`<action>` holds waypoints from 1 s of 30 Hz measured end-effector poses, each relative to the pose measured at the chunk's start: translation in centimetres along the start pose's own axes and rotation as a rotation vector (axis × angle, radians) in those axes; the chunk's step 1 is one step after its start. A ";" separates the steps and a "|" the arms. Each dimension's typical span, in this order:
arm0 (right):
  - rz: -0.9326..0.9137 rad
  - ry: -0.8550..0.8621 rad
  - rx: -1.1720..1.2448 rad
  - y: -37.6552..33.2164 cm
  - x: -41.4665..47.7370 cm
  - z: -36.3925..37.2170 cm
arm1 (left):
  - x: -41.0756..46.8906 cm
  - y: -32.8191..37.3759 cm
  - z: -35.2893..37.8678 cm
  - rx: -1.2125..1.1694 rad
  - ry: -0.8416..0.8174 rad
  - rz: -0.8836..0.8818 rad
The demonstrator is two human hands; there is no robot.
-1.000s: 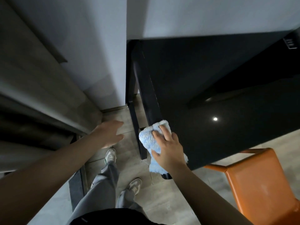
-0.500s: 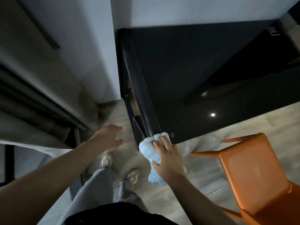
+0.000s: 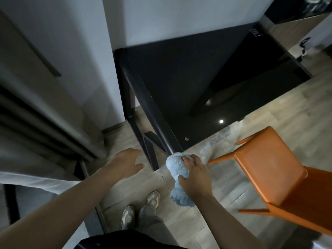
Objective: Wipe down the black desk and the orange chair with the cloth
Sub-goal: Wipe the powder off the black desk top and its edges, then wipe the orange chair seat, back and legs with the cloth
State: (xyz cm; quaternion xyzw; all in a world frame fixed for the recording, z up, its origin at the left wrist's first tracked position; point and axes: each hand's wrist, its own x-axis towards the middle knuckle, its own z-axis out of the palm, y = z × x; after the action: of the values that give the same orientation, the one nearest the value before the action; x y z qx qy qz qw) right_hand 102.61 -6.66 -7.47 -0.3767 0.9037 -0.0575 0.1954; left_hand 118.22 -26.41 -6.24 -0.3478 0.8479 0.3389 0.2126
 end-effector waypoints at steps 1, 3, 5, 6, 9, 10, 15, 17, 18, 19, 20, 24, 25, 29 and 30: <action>0.010 0.036 0.007 -0.2 -0.4 0.0 | -0.4 0.0 0.1 0.014 0.001 0.018; 0.027 0.102 0.010 -0.3 -1.4 -0.2 | -1.3 0.2 0.2 0.066 -0.011 0.070; 0.078 0.160 0.064 -0.3 -2.4 -0.4 | -2.0 0.8 0.4 0.098 -0.028 0.120; 0.112 0.184 0.095 -0.2 -3.0 -0.6 | -2.4 1.1 0.4 0.098 -0.036 0.138; 0.194 0.245 0.173 0.4 -4.6 -1.3 | -3.2 2.7 0.5 0.092 -0.035 0.185; 0.208 0.264 0.190 0.7 -5.1 -1.5 | -3.4 3.3 0.5 0.093 -0.026 0.199; 0.272 0.344 0.253 3.0 -7.0 -2.7 | -4.2 6.5 1.0 0.099 -0.019 0.252; 0.312 0.369 0.284 4.2 -7.8 -3.2 | -4.3 8.1 1.5 0.116 -0.025 0.274; 0.328 0.381 0.302 4.9 -8.2 -3.4 | -4.4 9.0 1.9 0.128 -0.034 0.277; 0.340 0.394 0.317 5.8 -8.7 -3.5 | -4.5 10.1 2.3 0.143 -0.043 0.277; 0.350 0.406 0.325 6.7 -9.3 -3.7 | -4.5 11.1 2.8 0.160 -0.052 0.278; 0.391 0.429 0.361 11.4 -11.7 -4.5 | -4.4 15.9 5.3 0.223 -0.087 0.323; 0.395 0.436 0.371 12.8 -12.3 -4.8 | -4.3 17.4 6.1 0.238 -0.090 0.330; 0.428 0.478 0.390 19.6 -14.7 -6.2 | -3.9 23.8 10.0 0.232 -0.073 0.366; 0.440 0.484 0.393 21.5 -15.3 -6.5 | -3.9 25.4 11.2 0.222 -0.064 0.380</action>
State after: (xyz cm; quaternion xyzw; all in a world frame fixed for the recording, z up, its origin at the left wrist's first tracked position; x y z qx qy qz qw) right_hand 95.67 19.11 -2.12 -0.1046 0.9546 -0.2740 0.0523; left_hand 103.54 -3.12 -0.70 -0.1453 0.9232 0.2885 0.2084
